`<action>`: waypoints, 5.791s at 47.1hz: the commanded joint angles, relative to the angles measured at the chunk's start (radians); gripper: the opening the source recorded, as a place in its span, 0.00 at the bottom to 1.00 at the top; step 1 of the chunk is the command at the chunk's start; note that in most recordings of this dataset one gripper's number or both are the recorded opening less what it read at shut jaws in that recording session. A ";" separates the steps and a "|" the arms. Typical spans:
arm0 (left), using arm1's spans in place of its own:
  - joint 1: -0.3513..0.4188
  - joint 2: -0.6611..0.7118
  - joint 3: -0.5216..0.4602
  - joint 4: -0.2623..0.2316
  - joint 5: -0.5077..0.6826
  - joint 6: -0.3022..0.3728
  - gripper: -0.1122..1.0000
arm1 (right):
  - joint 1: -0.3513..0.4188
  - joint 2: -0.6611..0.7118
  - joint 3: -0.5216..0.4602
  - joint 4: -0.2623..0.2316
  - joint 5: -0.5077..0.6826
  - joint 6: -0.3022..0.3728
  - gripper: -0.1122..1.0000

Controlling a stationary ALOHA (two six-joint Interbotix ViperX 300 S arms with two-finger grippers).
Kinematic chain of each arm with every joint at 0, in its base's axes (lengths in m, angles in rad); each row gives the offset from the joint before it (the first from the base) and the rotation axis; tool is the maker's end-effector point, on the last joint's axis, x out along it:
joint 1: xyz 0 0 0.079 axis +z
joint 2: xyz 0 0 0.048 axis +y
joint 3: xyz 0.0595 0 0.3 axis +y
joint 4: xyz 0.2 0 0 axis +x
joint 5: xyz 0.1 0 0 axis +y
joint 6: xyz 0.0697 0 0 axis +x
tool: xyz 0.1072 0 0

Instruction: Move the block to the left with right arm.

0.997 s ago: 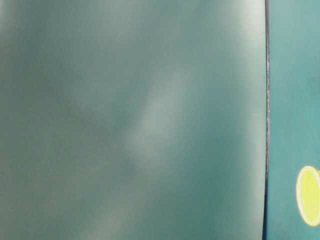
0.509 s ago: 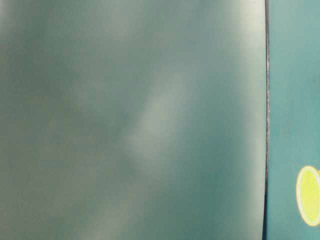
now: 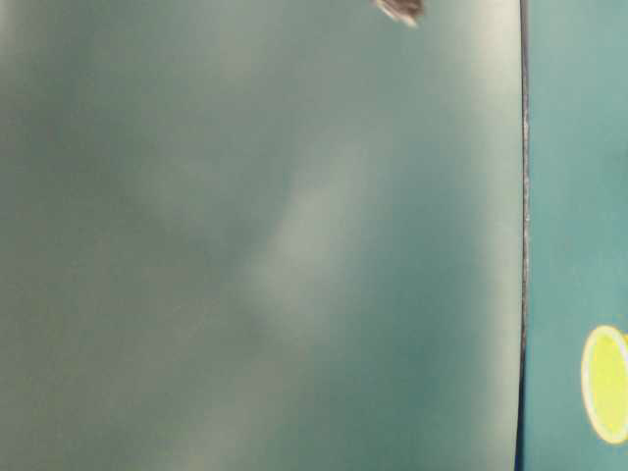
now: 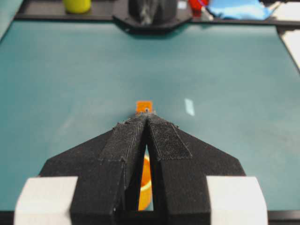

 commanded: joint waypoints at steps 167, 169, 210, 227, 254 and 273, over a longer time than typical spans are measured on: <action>0.002 -0.494 -0.094 0.009 0.661 0.038 0.10 | -0.003 0.864 -1.157 -0.054 0.204 -0.002 0.46; 0.002 -0.494 -0.092 0.011 0.661 0.038 0.10 | -0.005 0.874 -1.173 -0.054 0.204 -0.002 0.46; 0.002 -0.489 -0.089 0.009 0.660 0.038 0.10 | -0.009 0.936 -1.250 -0.054 0.204 0.000 0.46; 0.002 -0.488 -0.087 0.009 0.653 0.043 0.10 | -0.008 0.936 -1.252 -0.052 0.201 0.003 0.46; 0.002 -0.492 -0.092 0.009 0.653 0.080 0.10 | -0.008 0.942 -1.253 -0.052 0.172 0.006 0.46; 0.002 -0.492 -0.092 0.009 0.653 0.080 0.10 | 0.002 0.969 -1.267 -0.051 0.172 0.006 0.46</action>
